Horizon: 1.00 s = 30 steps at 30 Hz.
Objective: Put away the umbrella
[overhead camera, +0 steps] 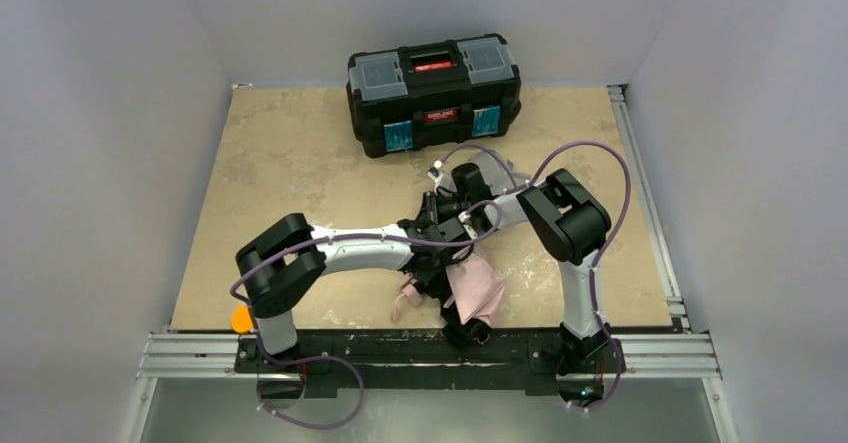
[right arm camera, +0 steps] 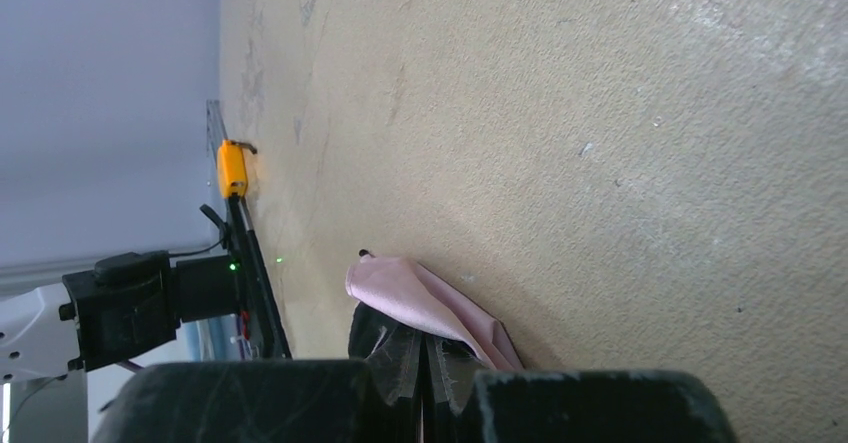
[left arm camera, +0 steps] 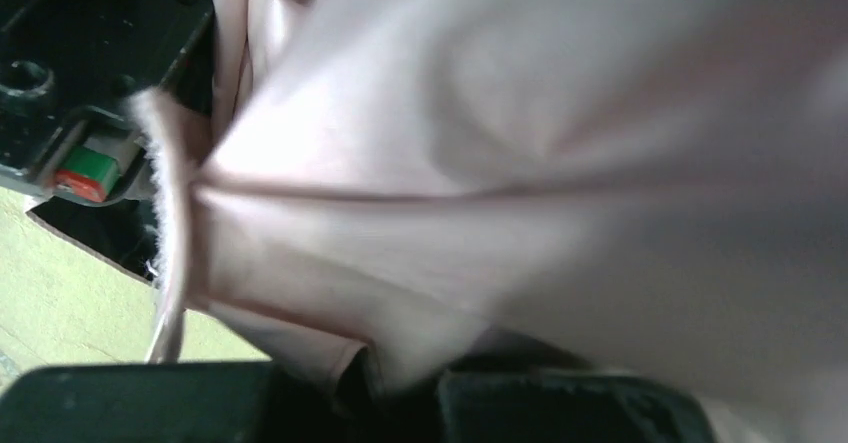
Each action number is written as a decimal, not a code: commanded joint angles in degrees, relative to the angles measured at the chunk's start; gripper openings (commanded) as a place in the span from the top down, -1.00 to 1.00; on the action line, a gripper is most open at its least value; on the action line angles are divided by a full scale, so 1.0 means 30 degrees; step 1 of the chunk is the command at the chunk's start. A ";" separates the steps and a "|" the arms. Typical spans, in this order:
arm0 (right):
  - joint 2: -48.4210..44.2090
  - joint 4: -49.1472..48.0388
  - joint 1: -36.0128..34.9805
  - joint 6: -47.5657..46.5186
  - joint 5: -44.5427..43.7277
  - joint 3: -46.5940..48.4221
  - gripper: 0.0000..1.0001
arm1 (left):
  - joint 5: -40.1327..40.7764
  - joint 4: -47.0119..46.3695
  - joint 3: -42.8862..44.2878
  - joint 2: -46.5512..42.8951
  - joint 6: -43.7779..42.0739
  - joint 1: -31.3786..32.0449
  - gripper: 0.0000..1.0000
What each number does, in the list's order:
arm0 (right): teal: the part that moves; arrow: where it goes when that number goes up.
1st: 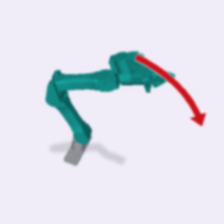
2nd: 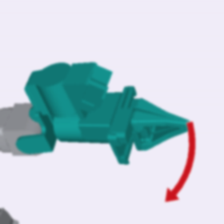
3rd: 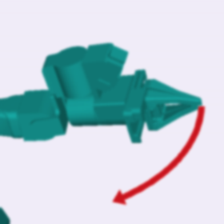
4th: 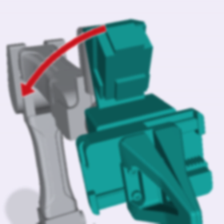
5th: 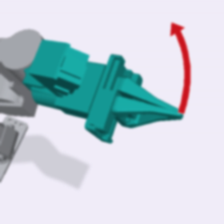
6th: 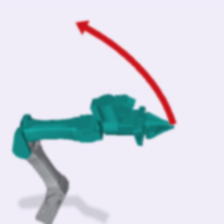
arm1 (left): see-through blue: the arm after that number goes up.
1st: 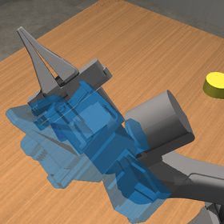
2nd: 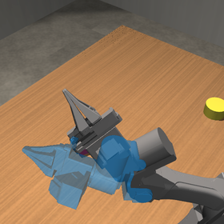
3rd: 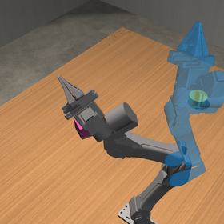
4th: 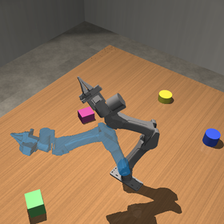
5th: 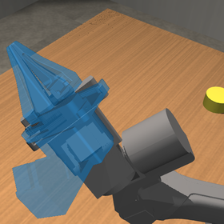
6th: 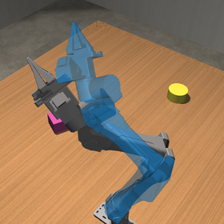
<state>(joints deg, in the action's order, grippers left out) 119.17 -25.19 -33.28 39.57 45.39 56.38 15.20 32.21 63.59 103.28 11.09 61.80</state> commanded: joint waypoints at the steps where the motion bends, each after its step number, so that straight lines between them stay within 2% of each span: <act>1: -0.0152 0.1494 -0.0064 -0.0881 -0.0455 0.0464 1.00 | 0.0360 0.0017 -0.0448 0.0910 0.0710 -0.0201 0.88; 2: -0.0237 0.1572 -0.0062 -0.0911 -0.0470 0.0496 1.00 | 0.0379 0.0071 -0.0517 0.0450 0.0651 -0.0132 1.00; 7: -0.0485 0.1813 0.0046 -0.0765 -0.0340 0.1074 1.00 | 0.2008 0.1671 0.0142 -0.1379 0.0622 0.0002 1.00; 15: -0.1602 0.3769 0.0251 -0.0422 0.0573 0.5439 1.00 | 0.9652 0.4922 0.2436 -0.1321 0.0132 0.1432 1.00; 20: -0.2369 0.3473 0.0255 0.0225 0.0738 0.6472 1.00 | 1.3460 0.6802 0.3483 -0.0136 0.1631 0.3158 1.00; 27: -0.1471 0.1002 0.0253 0.1416 -0.1175 0.2859 1.00 | 1.3503 1.0153 0.5184 0.4353 0.7240 0.5344 1.00; 30: 0.0027 0.0039 0.0257 0.1684 -0.1562 0.1172 1.00 | 1.2518 1.0383 0.5750 0.6071 0.7892 0.5707 1.00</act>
<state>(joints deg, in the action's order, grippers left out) 113.75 -21.71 -32.60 42.65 44.42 65.89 53.01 58.54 77.65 116.44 26.20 77.12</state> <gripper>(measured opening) 0.001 0.074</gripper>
